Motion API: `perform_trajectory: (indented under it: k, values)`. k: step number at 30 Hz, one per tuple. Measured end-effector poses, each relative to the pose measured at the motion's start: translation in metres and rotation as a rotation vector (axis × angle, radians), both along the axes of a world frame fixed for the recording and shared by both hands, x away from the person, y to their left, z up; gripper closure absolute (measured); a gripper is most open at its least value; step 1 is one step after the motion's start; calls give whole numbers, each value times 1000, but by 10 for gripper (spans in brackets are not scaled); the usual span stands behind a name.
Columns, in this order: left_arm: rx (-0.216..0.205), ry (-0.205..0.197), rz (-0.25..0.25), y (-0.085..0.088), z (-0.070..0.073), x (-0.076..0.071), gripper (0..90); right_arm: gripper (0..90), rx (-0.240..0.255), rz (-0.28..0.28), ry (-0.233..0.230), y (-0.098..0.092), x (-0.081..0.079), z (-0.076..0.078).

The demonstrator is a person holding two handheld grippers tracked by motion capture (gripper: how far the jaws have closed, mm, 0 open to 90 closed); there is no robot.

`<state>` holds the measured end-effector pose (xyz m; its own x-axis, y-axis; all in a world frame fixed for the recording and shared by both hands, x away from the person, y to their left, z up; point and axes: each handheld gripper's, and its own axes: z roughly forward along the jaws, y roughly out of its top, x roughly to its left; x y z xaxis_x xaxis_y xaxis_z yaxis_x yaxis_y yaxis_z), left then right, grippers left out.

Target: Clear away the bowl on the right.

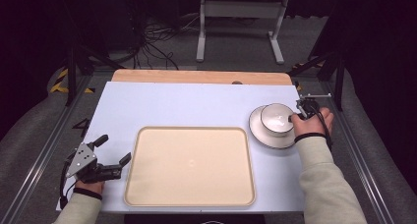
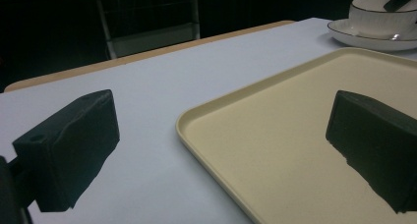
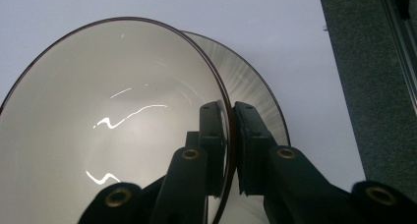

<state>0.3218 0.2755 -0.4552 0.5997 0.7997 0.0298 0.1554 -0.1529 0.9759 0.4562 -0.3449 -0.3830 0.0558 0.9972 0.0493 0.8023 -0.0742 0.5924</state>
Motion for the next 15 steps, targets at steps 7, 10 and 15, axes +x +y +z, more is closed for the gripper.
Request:
perform_trajectory:
  k: [7,10,15]
  values:
    - [0,-1,-1,0,0,0,3,829,16,17,-38,1,-7,23]
    - [0,0,0,0,0,0,3,828,13,20,-46,1,-9,29]
    - [0,0,-1,0,0,0,3,826,17,24,-61,1,-12,41]
